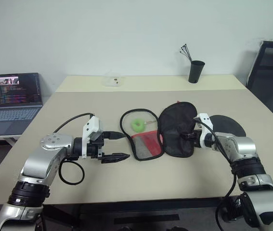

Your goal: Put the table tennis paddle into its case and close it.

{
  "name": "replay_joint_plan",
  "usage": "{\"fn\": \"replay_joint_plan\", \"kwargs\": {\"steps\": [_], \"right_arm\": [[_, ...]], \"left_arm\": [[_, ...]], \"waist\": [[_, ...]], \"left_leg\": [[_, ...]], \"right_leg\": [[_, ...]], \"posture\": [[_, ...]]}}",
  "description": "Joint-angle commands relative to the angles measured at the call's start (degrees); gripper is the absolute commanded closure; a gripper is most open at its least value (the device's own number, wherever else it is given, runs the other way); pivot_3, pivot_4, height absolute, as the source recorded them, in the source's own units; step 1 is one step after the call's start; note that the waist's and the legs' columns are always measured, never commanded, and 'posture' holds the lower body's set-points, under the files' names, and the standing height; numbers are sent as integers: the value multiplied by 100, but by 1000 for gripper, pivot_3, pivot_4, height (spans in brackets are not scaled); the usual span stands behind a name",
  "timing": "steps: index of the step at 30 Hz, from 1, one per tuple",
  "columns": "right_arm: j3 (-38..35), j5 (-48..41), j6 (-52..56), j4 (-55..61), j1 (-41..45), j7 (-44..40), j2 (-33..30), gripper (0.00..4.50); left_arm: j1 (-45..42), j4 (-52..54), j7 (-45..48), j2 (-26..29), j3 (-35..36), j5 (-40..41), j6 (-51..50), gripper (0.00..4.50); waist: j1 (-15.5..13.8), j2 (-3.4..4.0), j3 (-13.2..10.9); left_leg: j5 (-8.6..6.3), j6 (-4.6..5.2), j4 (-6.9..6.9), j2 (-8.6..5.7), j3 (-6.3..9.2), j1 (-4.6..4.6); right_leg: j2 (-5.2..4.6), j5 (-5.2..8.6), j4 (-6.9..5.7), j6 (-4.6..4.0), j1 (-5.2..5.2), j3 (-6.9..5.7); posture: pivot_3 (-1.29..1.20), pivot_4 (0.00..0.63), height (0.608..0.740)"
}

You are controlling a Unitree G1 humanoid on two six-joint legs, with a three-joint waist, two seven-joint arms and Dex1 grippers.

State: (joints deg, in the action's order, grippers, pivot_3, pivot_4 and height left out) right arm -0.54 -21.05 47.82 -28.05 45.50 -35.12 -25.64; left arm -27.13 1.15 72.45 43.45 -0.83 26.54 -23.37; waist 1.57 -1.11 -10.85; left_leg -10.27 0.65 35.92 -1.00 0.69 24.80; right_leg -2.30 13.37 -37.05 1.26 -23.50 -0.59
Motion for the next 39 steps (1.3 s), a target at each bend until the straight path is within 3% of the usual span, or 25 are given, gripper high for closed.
{"fn": "replay_joint_plan", "kwargs": {"steps": [1, 4, 15, 24, 28, 39], "right_arm": [[-56, 162, -280, -138, 289, -90, -82, 4459], [-47, 328, -451, -295, 367, -59, -59, 3816], [-310, 838, -1149, -283, 549, 268, -437, 15], [-1128, 491, -205, 1487, -692, 290, -1365, 15], [-1432, 517, 152, 2062, -1252, 595, -1497, 15], [-1692, 654, 215, 1872, -1824, 1179, -1471, 15]], "left_arm": [[-126, 10, 54, -14, 7, -5, 81, 0], [-123, 20, 59, -32, -4, -9, 84, 0], [-39, 46, 80, -100, -25, 22, 93, 0], [-180, 93, 153, -239, -75, 104, 97, 0], [-393, 10, 172, -356, -157, 33, 177, 0], [-891, -527, 267, -673, -376, -166, 427, 0]], "waist": [[1, 0, 0], [1, 0, 0], [-7, 0, -1], [-41, 1, -2], [-53, 2, -2], [-55, 2, -2]], "left_leg": [[0, 0, 0, 0, 0, 0], [0, 0, -1, 1, 1, 0], [0, 0, 0, 0, 1, 0], [0, 0, -1, 0, 6, 3], [0, 0, 5, 1, 1, 1], [0, 1, 6, 2, -9, 0]], "right_leg": [[1, 0, 0, 0, 0, 0], [2, -1, -1, 2, 0, -1], [3, -2, -2, 3, 0, 0], [2, -1, 1, 2, 2, -1], [2, -1, -2, 3, 3, 2], [9, -2, -3, 7, 3, 2]], "posture": [[0, 150, 740], [0, 150, 740], [0, 150, 740], [0, 150, 740], [0, 150, 740], [0, 150, 740]]}}
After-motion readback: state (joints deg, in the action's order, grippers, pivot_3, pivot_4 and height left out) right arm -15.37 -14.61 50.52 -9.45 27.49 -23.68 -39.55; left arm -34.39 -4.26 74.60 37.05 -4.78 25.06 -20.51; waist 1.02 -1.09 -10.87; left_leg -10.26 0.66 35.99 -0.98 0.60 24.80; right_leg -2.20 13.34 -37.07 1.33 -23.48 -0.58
